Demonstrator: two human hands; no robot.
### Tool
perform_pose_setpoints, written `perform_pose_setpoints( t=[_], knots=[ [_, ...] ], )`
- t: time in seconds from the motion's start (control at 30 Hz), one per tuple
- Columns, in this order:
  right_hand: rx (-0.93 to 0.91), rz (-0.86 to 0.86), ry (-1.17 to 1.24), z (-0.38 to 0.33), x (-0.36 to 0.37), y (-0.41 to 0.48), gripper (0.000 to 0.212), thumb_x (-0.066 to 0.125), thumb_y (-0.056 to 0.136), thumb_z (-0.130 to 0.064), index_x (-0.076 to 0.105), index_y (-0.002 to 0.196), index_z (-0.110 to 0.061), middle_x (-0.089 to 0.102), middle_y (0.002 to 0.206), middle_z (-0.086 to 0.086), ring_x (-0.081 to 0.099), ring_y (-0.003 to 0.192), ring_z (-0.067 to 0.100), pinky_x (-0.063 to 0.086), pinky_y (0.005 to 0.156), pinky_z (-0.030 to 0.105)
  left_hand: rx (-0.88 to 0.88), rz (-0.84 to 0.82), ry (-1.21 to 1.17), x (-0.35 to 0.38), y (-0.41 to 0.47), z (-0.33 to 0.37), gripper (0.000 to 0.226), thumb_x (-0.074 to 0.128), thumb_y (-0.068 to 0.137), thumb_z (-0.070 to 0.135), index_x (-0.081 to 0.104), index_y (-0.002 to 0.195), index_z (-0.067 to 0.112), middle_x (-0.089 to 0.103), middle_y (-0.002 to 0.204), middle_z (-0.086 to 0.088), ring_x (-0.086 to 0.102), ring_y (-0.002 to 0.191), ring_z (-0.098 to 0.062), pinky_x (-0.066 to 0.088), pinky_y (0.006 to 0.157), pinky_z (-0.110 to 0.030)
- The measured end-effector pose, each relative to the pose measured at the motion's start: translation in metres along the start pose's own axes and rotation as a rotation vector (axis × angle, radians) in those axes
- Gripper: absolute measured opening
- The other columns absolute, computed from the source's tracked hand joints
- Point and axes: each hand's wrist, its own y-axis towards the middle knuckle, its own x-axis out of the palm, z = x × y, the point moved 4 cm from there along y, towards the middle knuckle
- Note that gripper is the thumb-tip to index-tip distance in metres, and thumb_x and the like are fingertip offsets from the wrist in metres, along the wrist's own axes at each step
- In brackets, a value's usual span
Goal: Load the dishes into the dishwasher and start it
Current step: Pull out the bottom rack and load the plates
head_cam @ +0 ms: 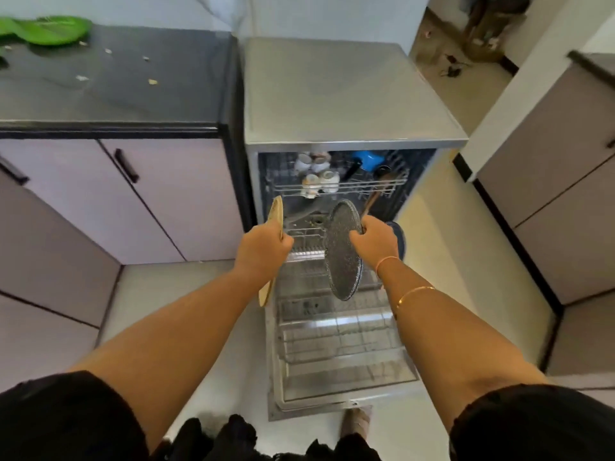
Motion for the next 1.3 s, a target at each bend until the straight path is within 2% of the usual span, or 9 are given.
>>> perform_pose_setpoints(
  t=[0.17, 0.27, 0.37, 0.53, 0.7, 0.77, 0.9, 1.1, 1.3],
  knots=[
    [0.048, -0.076, -0.045, 0.095, -0.036, 0.047, 0.031, 0.053, 0.087, -0.012, 0.035, 0.062, -0.016, 0.042, 0.059, 0.003, 0.038, 0.057, 0.02, 0.024, 0.046, 0.029, -0.052, -0.095, 0.014, 0.086, 0.025, 0.075, 0.02, 0.048, 0.091, 0.016, 0.042, 0.075, 0.006, 0.041, 0.06, -0.002, 0.044, 0.063, -0.026, 0.03, 0.057, -0.031],
    [0.08, -0.096, -0.056, 0.139, -0.042, 0.077, 0.012, 0.053, 0.086, -0.014, 0.052, 0.077, -0.006, 0.056, 0.073, 0.011, 0.049, 0.067, 0.027, 0.034, 0.056, 0.027, -0.077, -0.102, 0.025, 0.127, 0.046, 0.099, 0.033, 0.048, 0.092, 0.019, 0.032, 0.064, 0.015, 0.036, 0.059, 0.001, 0.039, 0.056, -0.02, 0.025, 0.051, -0.031],
    [0.09, -0.104, -0.106, 0.177, -0.038, 0.11, 0.011, 0.053, 0.087, -0.014, 0.05, 0.081, -0.006, 0.054, 0.077, 0.011, 0.048, 0.071, 0.028, 0.031, 0.061, 0.029, -0.093, -0.089, 0.01, 0.167, 0.068, 0.107, 0.033, 0.048, 0.093, 0.02, 0.031, 0.065, 0.016, 0.036, 0.058, 0.003, 0.036, 0.052, -0.013, 0.022, 0.046, -0.026],
    [0.121, -0.067, -0.087, 0.234, -0.004, 0.164, 0.015, 0.051, 0.089, -0.011, 0.048, 0.075, -0.013, 0.048, 0.07, 0.003, 0.044, 0.065, 0.019, 0.029, 0.055, 0.022, -0.09, -0.116, -0.021, 0.242, 0.112, 0.095, 0.027, 0.05, 0.093, 0.021, 0.038, 0.07, 0.015, 0.04, 0.06, 0.003, 0.038, 0.052, -0.011, 0.025, 0.045, -0.023],
    [0.139, -0.033, -0.027, 0.278, 0.057, 0.214, 0.013, 0.054, 0.089, -0.011, 0.06, 0.1, -0.006, 0.053, 0.082, 0.005, 0.049, 0.074, 0.022, 0.037, 0.066, 0.025, -0.063, -0.126, -0.078, 0.323, 0.157, 0.071, 0.035, 0.05, 0.092, 0.02, 0.03, 0.063, 0.02, 0.039, 0.059, 0.004, 0.035, 0.051, -0.007, 0.022, 0.044, -0.025],
    [0.15, -0.035, -0.021, 0.294, 0.082, 0.228, 0.005, 0.054, 0.089, -0.01, 0.058, 0.084, -0.01, 0.052, 0.073, 0.002, 0.048, 0.069, 0.021, 0.036, 0.06, 0.022, -0.062, -0.134, -0.102, 0.353, 0.167, 0.06, 0.032, 0.05, 0.092, 0.021, 0.033, 0.065, 0.019, 0.04, 0.058, 0.004, 0.036, 0.049, -0.008, 0.021, 0.044, -0.024],
    [0.14, -0.006, -0.049, 0.318, 0.123, 0.25, 0.029, 0.054, 0.087, -0.011, 0.039, 0.065, -0.021, 0.04, 0.06, -0.005, 0.044, 0.06, 0.02, 0.031, 0.055, 0.025, -0.098, -0.107, -0.164, 0.402, 0.175, 0.04, 0.039, 0.051, 0.091, 0.02, 0.028, 0.06, 0.024, 0.037, 0.054, 0.007, 0.033, 0.046, -0.007, 0.018, 0.043, -0.02],
    [0.124, 0.028, -0.022, 0.332, 0.148, 0.274, 0.004, 0.051, 0.091, -0.01, 0.052, 0.088, -0.013, 0.051, 0.079, 0.002, 0.048, 0.072, 0.021, 0.036, 0.064, 0.026, -0.077, -0.056, -0.178, 0.438, 0.189, 0.021, 0.041, 0.051, 0.091, 0.02, 0.026, 0.059, 0.024, 0.034, 0.053, 0.008, 0.031, 0.045, -0.007, 0.019, 0.042, -0.019],
    [0.161, 0.025, 0.014, 0.343, 0.169, 0.296, 0.016, 0.053, 0.091, -0.009, 0.06, 0.105, -0.011, 0.054, 0.087, 0.001, 0.052, 0.078, 0.019, 0.039, 0.069, 0.022, -0.054, -0.025, -0.159, 0.455, 0.203, 0.009, 0.04, 0.05, 0.091, 0.021, 0.026, 0.059, 0.024, 0.034, 0.053, 0.008, 0.031, 0.046, -0.007, 0.02, 0.041, -0.017]
  ],
)
